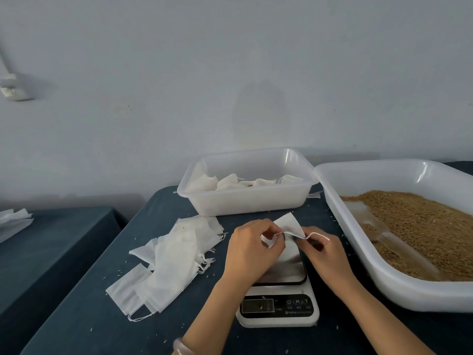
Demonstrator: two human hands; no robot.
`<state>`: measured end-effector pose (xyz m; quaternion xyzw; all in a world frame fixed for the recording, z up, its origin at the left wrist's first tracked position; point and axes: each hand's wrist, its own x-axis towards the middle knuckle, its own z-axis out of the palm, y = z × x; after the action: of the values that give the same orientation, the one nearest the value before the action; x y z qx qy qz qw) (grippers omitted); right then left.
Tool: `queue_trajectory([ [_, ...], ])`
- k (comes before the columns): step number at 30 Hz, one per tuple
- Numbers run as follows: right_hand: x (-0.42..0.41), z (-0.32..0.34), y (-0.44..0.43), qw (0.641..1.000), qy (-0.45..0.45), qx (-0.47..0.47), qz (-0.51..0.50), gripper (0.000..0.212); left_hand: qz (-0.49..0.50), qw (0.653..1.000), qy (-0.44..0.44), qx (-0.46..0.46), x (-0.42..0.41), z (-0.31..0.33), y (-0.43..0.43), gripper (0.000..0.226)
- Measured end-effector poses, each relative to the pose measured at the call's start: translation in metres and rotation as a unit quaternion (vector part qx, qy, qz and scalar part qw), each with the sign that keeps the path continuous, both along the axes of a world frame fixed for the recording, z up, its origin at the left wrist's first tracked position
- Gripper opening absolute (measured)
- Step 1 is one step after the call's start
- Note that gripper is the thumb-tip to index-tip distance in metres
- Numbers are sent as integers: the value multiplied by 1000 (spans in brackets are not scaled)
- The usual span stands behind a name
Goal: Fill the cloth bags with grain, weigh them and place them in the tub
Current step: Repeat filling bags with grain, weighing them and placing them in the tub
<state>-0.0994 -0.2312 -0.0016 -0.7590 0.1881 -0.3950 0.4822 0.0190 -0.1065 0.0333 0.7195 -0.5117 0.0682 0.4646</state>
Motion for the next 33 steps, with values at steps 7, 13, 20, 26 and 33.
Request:
queue_trajectory([
  [7,-1,-2,4,998,4,-58,-18,33,12,992,126,-23,6,4,4,3],
  [13,-2,2,7,997,-36,-69,-27,26,8,996,82,16,7,0,4,12],
  [20,-2,1,8,990,-16,-131,-47,31,14,999,36,-3,8,1,4,24],
  [26,-10,8,15,922,3,-365,-128,15,4,999,53,-13,6,-1,3,30],
  [33,-9,10,28,867,10,-491,-80,15,3,998,53,-24,6,-2,3,33],
])
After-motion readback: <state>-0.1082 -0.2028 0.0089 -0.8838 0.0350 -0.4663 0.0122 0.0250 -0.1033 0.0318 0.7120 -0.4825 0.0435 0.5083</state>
